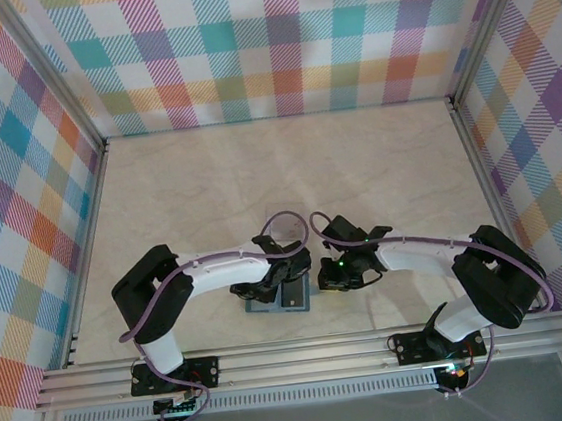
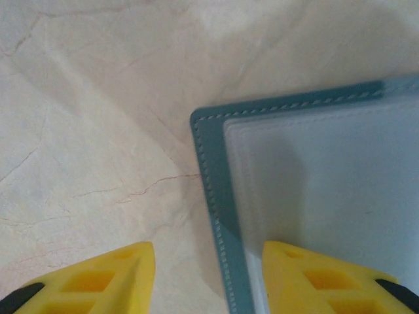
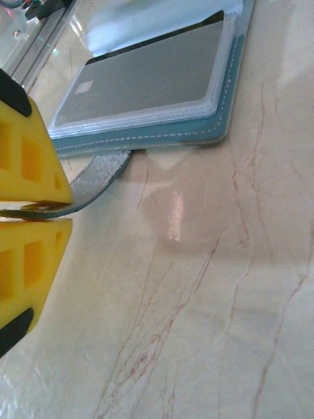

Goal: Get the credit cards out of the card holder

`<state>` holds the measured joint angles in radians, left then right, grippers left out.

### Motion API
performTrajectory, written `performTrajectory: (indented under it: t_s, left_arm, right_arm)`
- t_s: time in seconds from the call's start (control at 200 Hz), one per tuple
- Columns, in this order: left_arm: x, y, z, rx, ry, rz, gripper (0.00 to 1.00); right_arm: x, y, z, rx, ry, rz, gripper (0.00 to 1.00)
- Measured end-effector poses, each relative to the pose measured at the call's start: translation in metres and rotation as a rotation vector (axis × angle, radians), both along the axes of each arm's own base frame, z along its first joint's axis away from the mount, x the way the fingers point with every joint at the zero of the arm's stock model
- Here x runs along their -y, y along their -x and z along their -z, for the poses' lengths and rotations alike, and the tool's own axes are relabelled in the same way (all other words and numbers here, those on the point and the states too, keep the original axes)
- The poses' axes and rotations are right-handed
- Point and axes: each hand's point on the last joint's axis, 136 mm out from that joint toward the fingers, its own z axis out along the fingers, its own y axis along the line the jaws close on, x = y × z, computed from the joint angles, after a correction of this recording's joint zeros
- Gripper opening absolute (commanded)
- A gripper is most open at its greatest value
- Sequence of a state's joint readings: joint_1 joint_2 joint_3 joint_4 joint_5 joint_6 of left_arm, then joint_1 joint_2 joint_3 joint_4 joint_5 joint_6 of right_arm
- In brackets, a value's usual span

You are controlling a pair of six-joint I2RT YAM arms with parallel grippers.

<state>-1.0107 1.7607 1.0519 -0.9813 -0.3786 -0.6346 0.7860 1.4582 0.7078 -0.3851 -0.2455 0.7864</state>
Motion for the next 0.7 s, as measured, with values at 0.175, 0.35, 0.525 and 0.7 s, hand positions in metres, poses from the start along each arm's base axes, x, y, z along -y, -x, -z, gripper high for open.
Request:
performTrajectory:
  t_s: [0.175, 0.35, 0.525, 0.7]
  left_arm:
    - [-0.006, 0.003, 0.003, -0.014, 0.015, -0.001, 0.48]
    - [-0.006, 0.003, 0.002, -0.015, 0.043, -0.005, 0.48]
    - [0.002, 0.003, -0.014, -0.001, 0.121, -0.007, 0.48]
    - [0.032, -0.005, -0.044, 0.026, 0.29, -0.012, 0.43]
  right_arm:
    - [-0.006, -0.012, -0.007, 0.044, 0.024, -0.048, 0.17]
    - [-0.01, -0.026, -0.015, 0.077, 0.071, -0.089, 0.26]
    - [-0.009, -0.028, -0.025, 0.09, 0.08, -0.099, 0.35]
    - [-0.008, -0.026, -0.049, 0.115, 0.034, -0.067, 0.36]
